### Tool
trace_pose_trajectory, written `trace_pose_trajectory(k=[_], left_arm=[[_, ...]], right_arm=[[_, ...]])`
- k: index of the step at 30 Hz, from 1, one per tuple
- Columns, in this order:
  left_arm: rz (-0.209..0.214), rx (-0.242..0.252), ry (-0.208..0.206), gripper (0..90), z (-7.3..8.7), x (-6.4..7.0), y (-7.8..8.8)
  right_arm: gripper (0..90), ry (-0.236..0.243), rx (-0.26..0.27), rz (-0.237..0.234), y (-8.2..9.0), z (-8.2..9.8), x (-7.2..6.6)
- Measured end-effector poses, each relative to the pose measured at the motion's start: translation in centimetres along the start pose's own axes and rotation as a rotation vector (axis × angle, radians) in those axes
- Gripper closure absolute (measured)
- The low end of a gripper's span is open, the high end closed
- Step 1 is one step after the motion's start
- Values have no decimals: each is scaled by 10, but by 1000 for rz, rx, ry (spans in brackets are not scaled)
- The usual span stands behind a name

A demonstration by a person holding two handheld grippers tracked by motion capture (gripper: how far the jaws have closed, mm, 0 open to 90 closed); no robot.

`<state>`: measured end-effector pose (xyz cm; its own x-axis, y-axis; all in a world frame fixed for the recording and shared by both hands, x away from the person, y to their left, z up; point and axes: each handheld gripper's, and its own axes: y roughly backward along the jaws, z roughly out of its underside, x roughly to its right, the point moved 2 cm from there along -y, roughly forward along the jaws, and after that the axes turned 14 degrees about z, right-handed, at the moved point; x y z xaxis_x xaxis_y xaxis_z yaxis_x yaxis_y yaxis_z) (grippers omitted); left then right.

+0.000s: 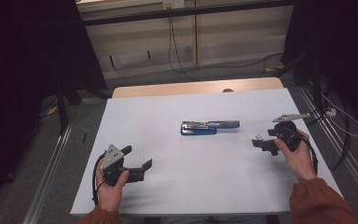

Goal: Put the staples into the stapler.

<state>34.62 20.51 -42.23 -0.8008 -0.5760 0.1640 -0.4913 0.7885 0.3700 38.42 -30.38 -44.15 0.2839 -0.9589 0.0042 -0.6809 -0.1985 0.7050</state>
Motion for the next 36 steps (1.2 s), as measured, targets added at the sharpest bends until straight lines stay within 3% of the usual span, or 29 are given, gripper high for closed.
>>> trace_pose_trajectory(k=[4,8,14,22,30,36], left_arm=[[-1,-2,1,42,0,-2,-1],[1,0,-9,42,0,-1,-1],[-1,-5,-11,42,0,-2,-1],[-11,-6,32,42,3,-7,0],[-8,-10,28,42,3,-7,-1],[-10,-13,25,42,3,-7,-1]], right_arm=[[88,40,-28,-11,-4,-4,1],[162,79,-61,-6,-8,-11,3],[240,82,-142,-13,-18,-20,8],[362,96,-189,-23,-28,-23,13],[447,132,-225,8,-34,-27,16],[565,135,-261,14,-39,-28,22]])
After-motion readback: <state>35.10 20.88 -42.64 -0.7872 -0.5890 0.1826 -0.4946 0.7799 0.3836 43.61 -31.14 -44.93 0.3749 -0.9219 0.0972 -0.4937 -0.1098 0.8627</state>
